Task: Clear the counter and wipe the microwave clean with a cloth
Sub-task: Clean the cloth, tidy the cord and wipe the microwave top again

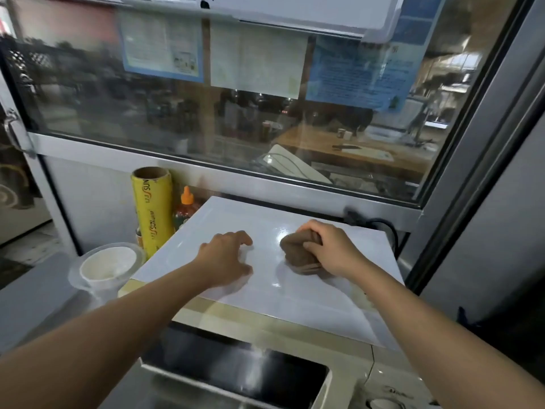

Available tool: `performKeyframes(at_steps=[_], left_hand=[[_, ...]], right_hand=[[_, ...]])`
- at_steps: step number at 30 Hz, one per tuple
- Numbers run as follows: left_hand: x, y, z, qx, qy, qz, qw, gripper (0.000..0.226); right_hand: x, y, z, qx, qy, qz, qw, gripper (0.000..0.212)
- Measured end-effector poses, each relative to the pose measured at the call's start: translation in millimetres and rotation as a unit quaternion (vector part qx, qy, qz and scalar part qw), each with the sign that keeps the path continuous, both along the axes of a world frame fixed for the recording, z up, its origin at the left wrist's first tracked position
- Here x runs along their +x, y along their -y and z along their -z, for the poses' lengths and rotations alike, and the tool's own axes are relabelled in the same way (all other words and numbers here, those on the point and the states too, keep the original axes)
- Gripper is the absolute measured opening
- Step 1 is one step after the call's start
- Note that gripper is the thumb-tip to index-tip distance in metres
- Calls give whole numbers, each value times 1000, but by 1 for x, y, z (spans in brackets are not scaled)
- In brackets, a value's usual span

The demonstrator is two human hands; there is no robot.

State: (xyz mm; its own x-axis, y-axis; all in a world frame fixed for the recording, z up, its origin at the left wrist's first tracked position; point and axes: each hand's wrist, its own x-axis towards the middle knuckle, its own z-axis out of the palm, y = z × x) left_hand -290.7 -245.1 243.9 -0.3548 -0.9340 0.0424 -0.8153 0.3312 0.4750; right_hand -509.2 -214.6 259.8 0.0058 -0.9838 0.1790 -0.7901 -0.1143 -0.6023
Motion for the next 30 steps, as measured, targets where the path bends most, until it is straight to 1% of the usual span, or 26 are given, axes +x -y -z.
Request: performKeyframes(at_steps=[7,16,24,30], left_hand=[[46,-9,-10,-14,-13,18,1000,49],[115,-24,-22,-5,-45,12,999,53],[171,-50,-24,8,-33,26,999,52],[194,-63,-17,14,-27,36,999,48]], right_hand=[[11,-21,-28,-100,-11,108,989,24],[62,-45,-34,-124,1,141,982,23],[114,-86,-17,-119,-11,171,978,22],[137,-118,-11,-124,16,193,973,22]])
